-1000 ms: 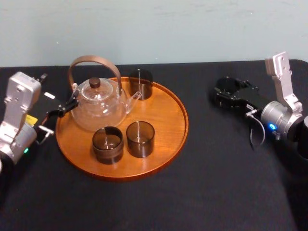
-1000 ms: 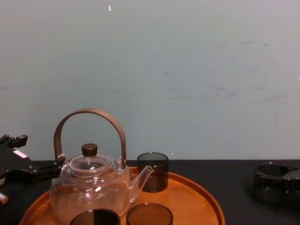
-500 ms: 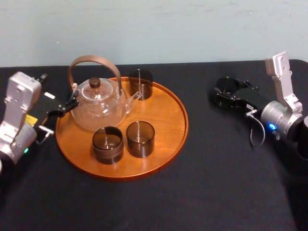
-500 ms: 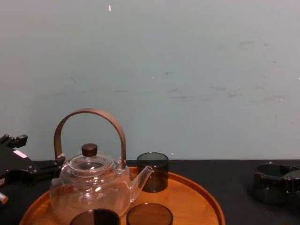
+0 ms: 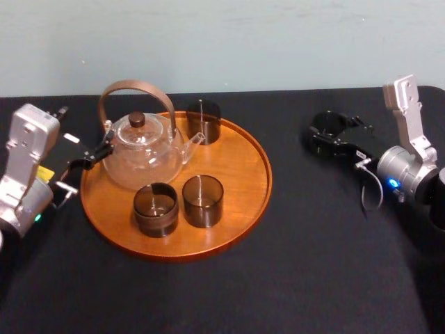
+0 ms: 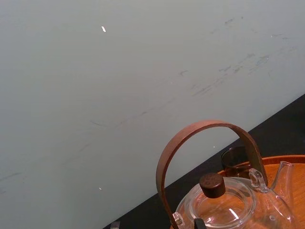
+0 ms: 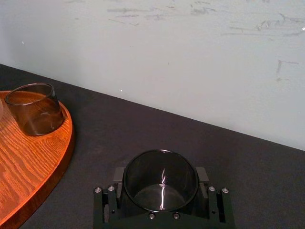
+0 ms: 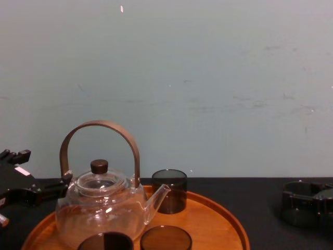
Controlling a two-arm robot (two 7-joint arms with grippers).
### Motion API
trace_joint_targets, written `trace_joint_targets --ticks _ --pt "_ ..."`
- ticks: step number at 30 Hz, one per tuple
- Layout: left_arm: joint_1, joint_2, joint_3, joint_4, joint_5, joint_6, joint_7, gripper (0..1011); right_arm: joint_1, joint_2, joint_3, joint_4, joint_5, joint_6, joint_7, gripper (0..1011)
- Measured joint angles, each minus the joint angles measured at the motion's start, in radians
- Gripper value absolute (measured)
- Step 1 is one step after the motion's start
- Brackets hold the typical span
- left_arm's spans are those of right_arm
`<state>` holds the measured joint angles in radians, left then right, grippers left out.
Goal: Pick up the glass from the table and place it on the tray.
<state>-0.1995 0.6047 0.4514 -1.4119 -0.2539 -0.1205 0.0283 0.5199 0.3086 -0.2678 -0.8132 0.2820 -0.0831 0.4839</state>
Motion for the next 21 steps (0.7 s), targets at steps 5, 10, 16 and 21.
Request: trace_joint_targets --ticks 5,10,16,21 --pt "0.0 0.0 0.0 0.0 0.0 0.0 0.0 1010 0.006 0.0 0.001 0.005 0.002 0.002 0.013 903" --pt "0.0 0.0 0.0 0.0 0.0 0.0 0.0 1010 -0.021 0.015 0.004 -0.067 0.014 0.017 0.031 903" --pt "0.0 0.0 0.0 0.0 0.0 0.0 0.0 1010 -0.063 0.033 -0.006 -0.179 0.029 0.042 0.044 903" --pt "0.0 0.0 0.0 0.0 0.0 0.0 0.0 1009 -0.085 0.037 -0.024 -0.239 0.041 0.05 0.054 903"
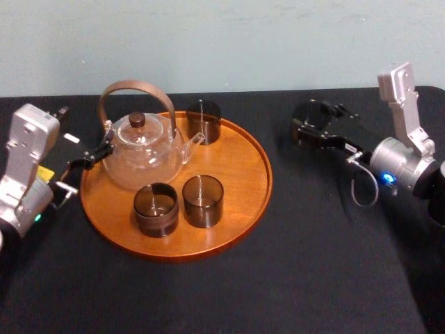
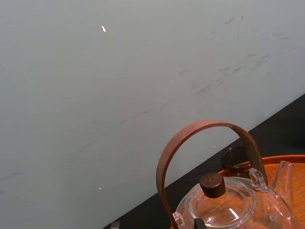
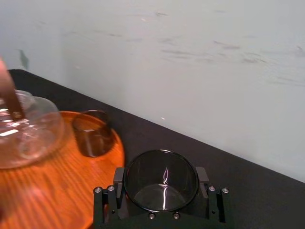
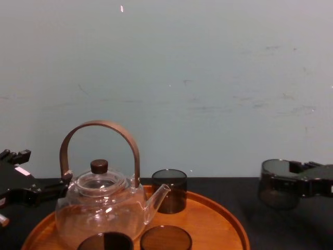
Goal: Pick up the glass from the table and place it on the tray.
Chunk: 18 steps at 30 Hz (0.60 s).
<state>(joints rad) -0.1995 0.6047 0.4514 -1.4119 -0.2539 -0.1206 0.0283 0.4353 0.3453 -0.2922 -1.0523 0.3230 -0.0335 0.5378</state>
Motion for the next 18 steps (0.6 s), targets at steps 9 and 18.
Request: trace_joint_targets --ticks 9,18 --pt "0.0 0.0 0.0 0.0 0.0 0.0 0.0 1010 0.005 -0.017 -0.043 -0.018 0.014 0.001 0.018 903" --pt "0.0 0.0 0.0 0.0 0.0 0.0 0.0 1010 0.058 -0.063 -0.093 0.061 0.032 -0.017 0.052 903"
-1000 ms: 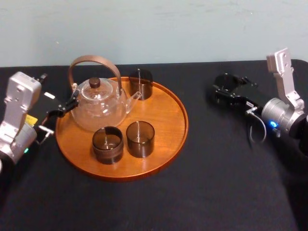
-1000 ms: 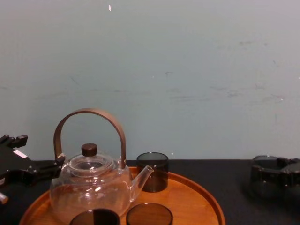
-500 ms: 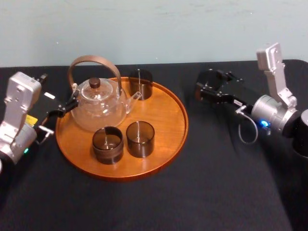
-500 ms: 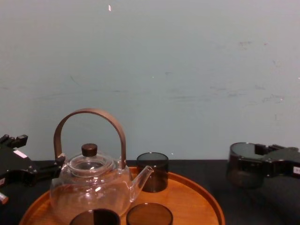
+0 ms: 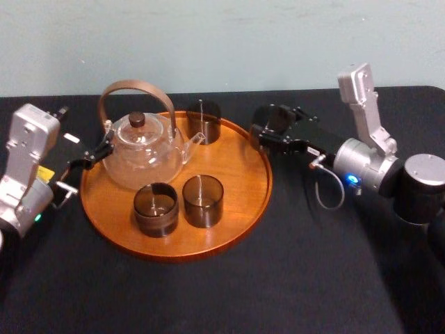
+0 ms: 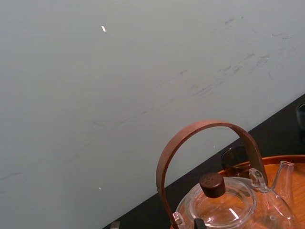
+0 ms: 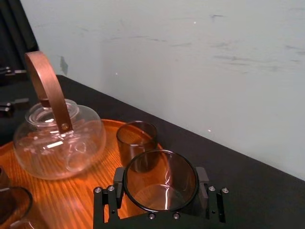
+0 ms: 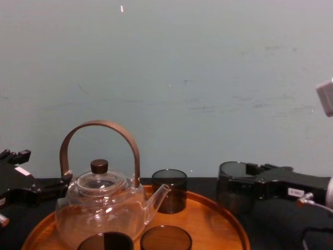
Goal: Pick up the glass from the table and place it on the tray.
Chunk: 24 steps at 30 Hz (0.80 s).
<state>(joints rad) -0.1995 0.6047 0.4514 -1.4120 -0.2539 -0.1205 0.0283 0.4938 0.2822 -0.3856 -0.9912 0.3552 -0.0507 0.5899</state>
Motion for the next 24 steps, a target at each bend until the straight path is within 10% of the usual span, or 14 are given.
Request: trace_joint_targets --ticks 24 --pt "0.0 0.0 0.0 0.0 0.0 0.0 0.0 1009 0.092 -0.093 -0.069 0.209 -0.002 -0.061 0.046 903"
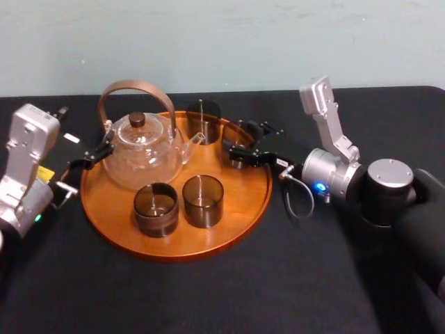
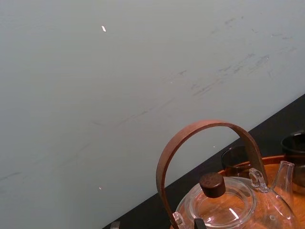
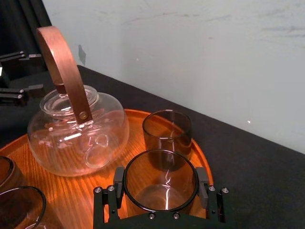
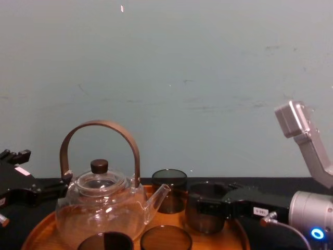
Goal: Pick up the glass from the table and place it on the tray.
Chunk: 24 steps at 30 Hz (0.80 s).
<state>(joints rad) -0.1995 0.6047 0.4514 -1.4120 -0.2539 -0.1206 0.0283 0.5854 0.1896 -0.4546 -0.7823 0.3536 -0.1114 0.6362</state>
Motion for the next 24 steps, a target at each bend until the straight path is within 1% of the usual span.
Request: trace_joint_targets --ticks 6,10,16,24 --pt "0.0 0.0 0.0 0.0 0.0 0.0 0.0 1009 0.011 -0.018 -0.008 0.036 -0.011 -0.012 0.006 903" --pt "0.0 0.0 0.0 0.0 0.0 0.0 0.0 1010 0.015 -0.025 -0.01 0.049 -0.014 -0.018 0.007 903" --pt "0.0 0.0 0.0 0.0 0.0 0.0 0.0 1010 0.019 -0.032 -0.009 0.063 -0.018 -0.023 0.01 903" --pt "0.0 0.0 0.0 0.0 0.0 0.0 0.0 1009 0.019 -0.032 -0.009 0.062 -0.019 -0.022 0.01 903"
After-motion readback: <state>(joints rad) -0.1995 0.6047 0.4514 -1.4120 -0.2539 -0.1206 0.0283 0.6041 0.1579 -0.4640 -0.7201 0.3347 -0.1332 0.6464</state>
